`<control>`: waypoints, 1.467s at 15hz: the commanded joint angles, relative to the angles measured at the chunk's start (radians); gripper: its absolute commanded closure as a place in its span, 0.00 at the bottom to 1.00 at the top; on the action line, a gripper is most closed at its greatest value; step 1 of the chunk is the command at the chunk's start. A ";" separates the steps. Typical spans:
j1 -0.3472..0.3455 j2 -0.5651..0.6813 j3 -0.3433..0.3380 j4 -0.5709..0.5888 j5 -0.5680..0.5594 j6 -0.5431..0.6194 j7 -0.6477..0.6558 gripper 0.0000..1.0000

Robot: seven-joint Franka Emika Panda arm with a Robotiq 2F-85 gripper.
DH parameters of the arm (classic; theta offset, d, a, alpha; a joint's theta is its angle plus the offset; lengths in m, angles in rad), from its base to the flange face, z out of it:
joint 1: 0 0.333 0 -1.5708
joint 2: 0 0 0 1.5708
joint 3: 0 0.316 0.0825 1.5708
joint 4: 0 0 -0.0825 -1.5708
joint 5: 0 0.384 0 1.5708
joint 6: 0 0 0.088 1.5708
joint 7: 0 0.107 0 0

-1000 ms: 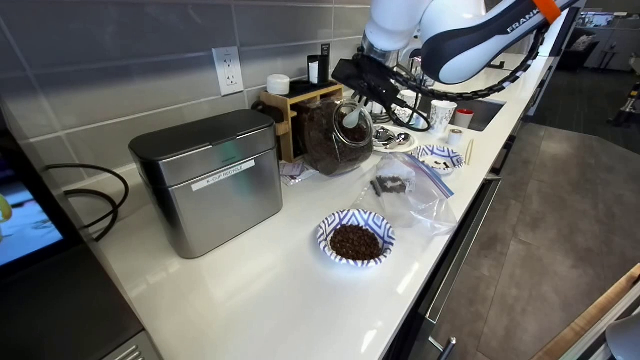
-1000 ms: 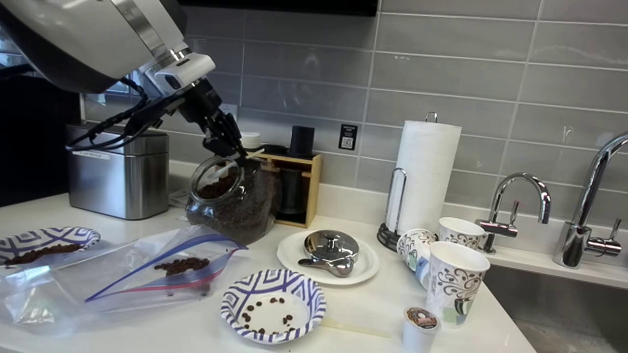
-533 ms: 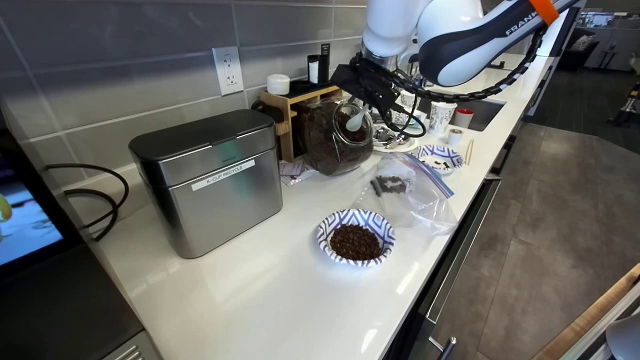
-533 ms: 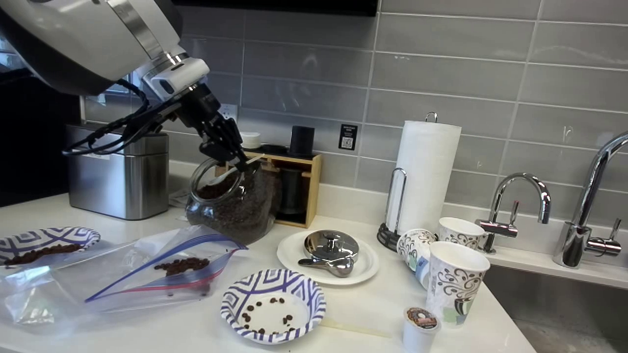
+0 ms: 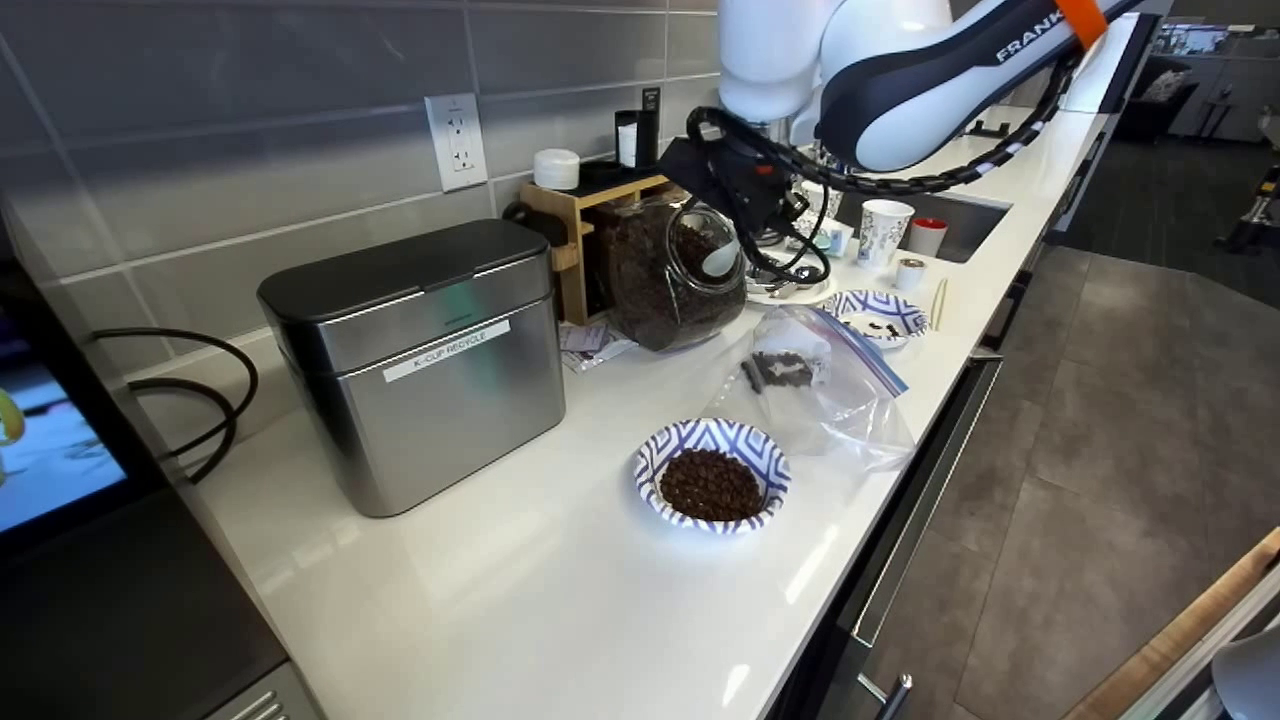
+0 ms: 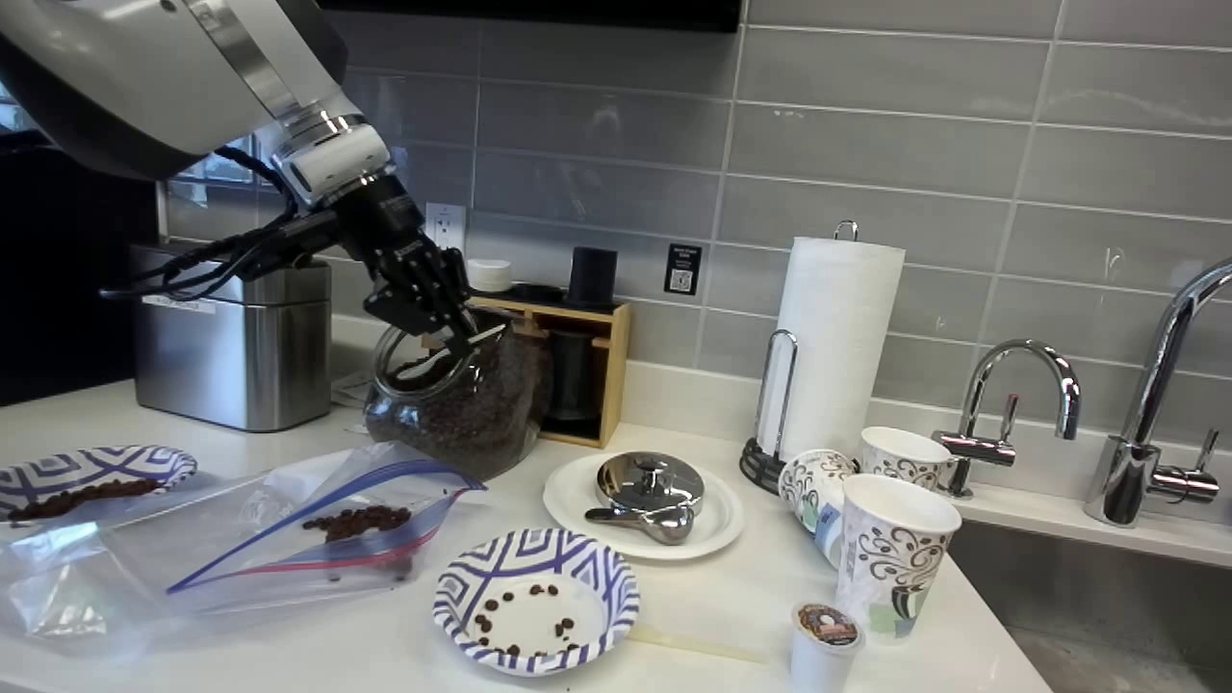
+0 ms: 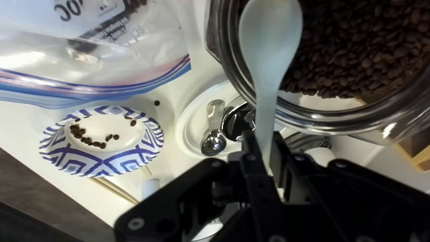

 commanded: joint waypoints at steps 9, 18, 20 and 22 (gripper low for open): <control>0.044 0.147 0.003 0.186 0.028 -0.167 0.125 0.97; 0.047 0.179 0.012 0.226 0.094 -0.199 0.072 0.97; 0.054 0.187 0.006 0.239 0.092 -0.230 0.083 0.97; 0.054 0.193 -0.001 0.250 0.100 -0.259 0.094 0.97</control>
